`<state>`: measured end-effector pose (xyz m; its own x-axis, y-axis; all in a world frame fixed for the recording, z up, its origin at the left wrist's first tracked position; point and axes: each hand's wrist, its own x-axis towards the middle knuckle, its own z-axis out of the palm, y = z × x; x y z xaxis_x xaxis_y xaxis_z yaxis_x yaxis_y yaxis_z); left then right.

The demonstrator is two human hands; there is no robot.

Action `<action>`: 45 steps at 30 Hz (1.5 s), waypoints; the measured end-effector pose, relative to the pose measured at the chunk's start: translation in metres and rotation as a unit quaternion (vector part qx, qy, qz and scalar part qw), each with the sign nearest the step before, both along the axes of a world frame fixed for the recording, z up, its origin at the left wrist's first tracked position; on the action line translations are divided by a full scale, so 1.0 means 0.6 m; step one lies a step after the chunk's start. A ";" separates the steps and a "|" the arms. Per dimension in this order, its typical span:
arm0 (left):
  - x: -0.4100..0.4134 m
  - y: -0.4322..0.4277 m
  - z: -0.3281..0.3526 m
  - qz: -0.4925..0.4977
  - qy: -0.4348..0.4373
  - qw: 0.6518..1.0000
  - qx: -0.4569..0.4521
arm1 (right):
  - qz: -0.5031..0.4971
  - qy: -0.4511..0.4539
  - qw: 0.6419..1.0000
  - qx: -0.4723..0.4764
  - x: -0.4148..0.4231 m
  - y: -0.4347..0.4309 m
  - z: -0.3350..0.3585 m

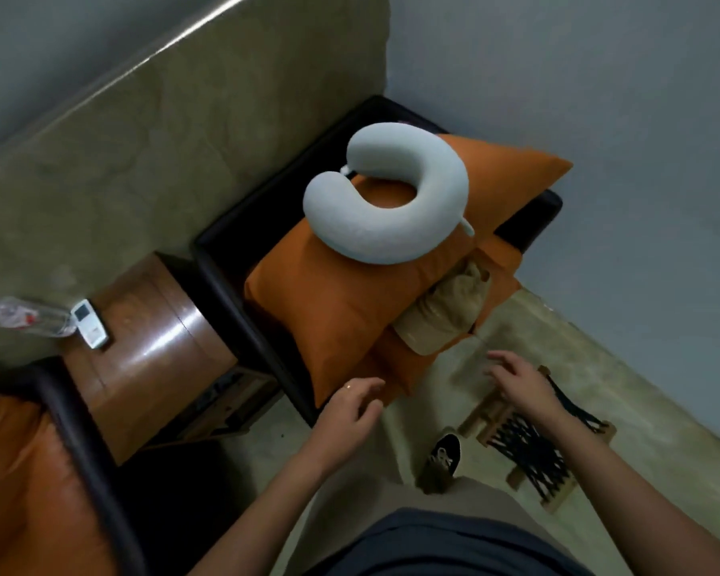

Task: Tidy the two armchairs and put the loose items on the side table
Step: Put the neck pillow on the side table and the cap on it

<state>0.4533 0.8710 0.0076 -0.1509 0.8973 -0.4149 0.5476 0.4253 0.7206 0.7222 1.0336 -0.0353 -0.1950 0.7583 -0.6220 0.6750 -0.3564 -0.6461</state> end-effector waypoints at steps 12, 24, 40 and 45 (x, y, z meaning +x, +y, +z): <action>-0.114 0.179 0.042 0.129 -0.030 0.983 0.124 | -0.036 0.025 0.968 0.246 -0.198 0.213 0.115; -0.174 0.382 0.091 0.224 0.065 0.967 0.099 | 0.117 0.039 0.929 0.349 -0.333 0.495 0.193; -0.136 0.497 0.048 0.356 0.039 0.932 -0.060 | 0.417 -0.085 0.866 0.264 -0.413 0.623 0.094; -0.131 0.494 0.043 0.376 0.040 0.924 -0.059 | 0.420 -0.096 0.867 0.252 -0.412 0.619 0.091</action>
<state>0.3744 1.1675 0.0334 -0.7476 0.4755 -0.4637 0.1145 0.7800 0.6153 0.4751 1.4048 0.0194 -0.7389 0.5844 -0.3355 0.6724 0.6065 -0.4243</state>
